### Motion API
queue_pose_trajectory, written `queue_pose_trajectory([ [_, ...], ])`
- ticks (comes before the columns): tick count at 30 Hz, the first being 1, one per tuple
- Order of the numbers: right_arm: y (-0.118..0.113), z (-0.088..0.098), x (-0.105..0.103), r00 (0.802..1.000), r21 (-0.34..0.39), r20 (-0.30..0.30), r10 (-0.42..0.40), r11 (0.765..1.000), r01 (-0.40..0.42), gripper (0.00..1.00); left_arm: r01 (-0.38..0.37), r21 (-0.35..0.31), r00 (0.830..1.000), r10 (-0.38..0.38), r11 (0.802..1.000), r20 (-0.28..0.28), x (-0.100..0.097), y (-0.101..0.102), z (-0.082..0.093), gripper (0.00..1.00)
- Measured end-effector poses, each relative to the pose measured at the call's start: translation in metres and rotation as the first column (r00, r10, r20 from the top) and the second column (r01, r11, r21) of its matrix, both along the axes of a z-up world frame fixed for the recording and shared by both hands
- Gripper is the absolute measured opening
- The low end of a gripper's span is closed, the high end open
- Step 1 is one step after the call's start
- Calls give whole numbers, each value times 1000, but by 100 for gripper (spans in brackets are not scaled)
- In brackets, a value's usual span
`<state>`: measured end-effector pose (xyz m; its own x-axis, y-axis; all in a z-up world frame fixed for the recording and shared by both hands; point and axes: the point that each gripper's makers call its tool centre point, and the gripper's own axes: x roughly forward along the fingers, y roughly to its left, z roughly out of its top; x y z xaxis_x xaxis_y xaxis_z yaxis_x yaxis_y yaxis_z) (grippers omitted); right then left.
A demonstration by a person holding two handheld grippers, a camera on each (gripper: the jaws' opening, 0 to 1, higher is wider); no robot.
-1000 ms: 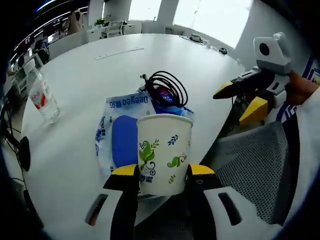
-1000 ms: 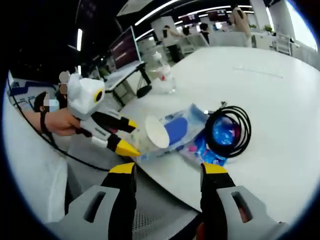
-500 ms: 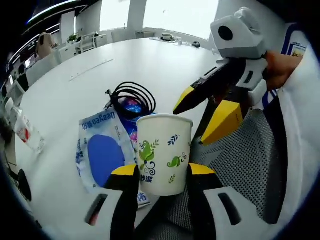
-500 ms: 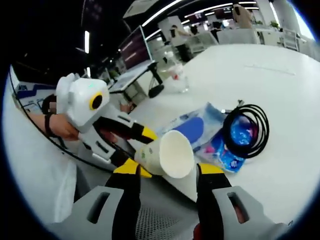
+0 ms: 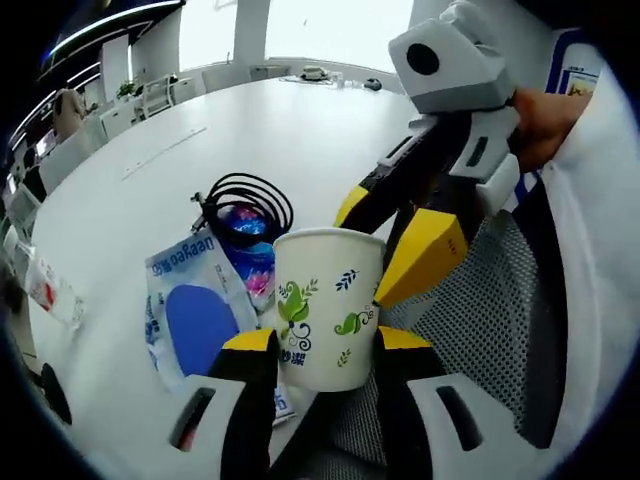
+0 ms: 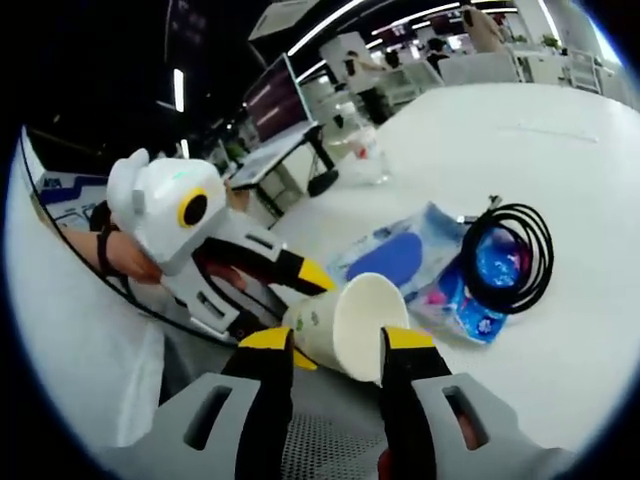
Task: Arrange the tabletop items into an orderly group along one side of the table until the central work area is clear of visible clutter.
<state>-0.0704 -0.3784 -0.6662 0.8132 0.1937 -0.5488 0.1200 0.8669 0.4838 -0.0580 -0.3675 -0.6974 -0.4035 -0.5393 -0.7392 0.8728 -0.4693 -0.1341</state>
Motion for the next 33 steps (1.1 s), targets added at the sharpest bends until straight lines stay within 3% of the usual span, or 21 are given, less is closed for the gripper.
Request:
queue_pose_trajectory([
  [5, 3, -1, 0, 1000, 5, -1, 10, 1000, -10, 25, 27, -1, 1000, -27, 1000, 12, -2, 1, 0, 37],
  [11, 4, 6, 3, 999, 10, 33, 11, 1000, -11, 8, 37, 6, 999, -37, 999, 18, -1, 1, -2, 37],
  [24, 10, 14, 7, 998, 47, 61, 13, 999, -16, 1, 51, 9, 998, -51, 999, 26, -2, 1, -4, 37],
  [33, 6, 16, 7, 998, 47, 66, -11, 999, 7, 0, -5, 1, 1000, 5, 1000, -2, 0, -4, -4, 38],
])
